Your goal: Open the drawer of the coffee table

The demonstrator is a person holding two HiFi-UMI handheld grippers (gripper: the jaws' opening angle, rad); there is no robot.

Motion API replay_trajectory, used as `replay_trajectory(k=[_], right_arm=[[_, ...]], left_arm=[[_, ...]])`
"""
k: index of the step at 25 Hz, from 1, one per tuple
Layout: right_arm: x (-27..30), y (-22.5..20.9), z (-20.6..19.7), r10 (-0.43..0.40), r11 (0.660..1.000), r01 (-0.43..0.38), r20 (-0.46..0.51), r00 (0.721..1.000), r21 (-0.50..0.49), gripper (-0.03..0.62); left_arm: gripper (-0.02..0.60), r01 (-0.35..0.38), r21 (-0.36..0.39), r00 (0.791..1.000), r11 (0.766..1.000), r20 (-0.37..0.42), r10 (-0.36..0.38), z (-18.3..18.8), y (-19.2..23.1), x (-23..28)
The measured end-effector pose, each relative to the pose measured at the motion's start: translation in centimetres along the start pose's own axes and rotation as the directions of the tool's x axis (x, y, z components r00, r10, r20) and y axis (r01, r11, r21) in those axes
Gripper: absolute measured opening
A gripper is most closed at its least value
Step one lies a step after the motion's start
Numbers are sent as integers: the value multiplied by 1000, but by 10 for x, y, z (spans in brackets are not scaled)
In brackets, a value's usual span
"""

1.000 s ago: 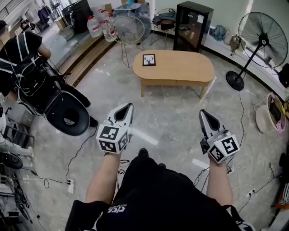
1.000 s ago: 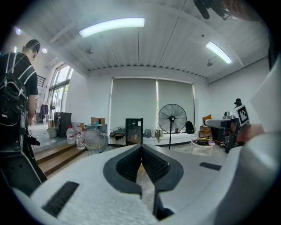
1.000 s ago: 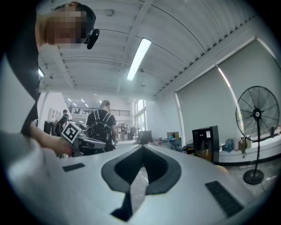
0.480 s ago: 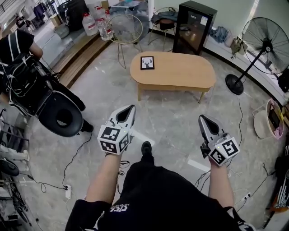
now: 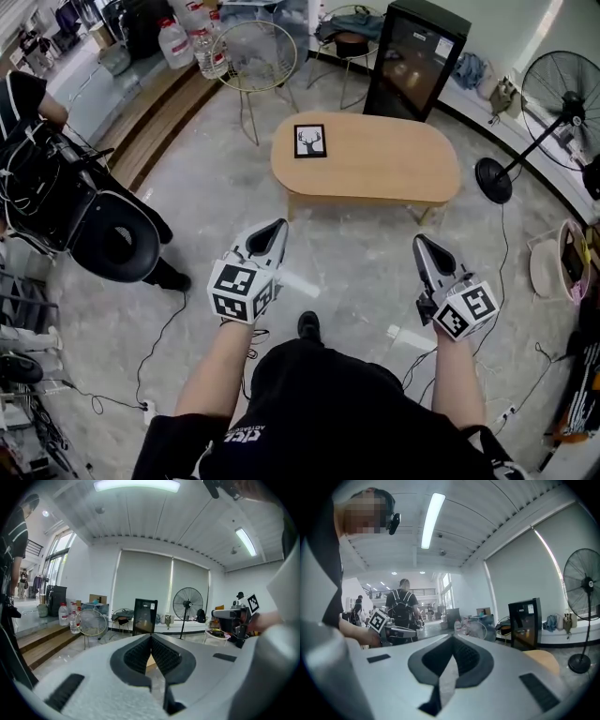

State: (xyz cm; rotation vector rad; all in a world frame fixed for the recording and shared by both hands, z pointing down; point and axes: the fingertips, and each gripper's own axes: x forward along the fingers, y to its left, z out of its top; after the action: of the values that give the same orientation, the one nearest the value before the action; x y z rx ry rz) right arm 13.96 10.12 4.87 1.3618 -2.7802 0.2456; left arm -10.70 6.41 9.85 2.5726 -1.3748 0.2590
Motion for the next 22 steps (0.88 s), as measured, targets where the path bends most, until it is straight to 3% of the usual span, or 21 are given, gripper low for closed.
replay_trajectory(k=[5,12,22], right_arm=[[54,-2,4,26,1000,-26,-3,1000,8,5],[83,-24,-4,29,999,-28,-51,998,26,5],[141,-107,-27,79,993,-71,-82,993,94,6]], left_arm=[[6,2,-3,1000,1000,-11,-2,6,41,29],[6,11,-52,999,999,-46,-13,-9,63,64],[6,-18,-45,995,999,-103,13,-5,80,145]])
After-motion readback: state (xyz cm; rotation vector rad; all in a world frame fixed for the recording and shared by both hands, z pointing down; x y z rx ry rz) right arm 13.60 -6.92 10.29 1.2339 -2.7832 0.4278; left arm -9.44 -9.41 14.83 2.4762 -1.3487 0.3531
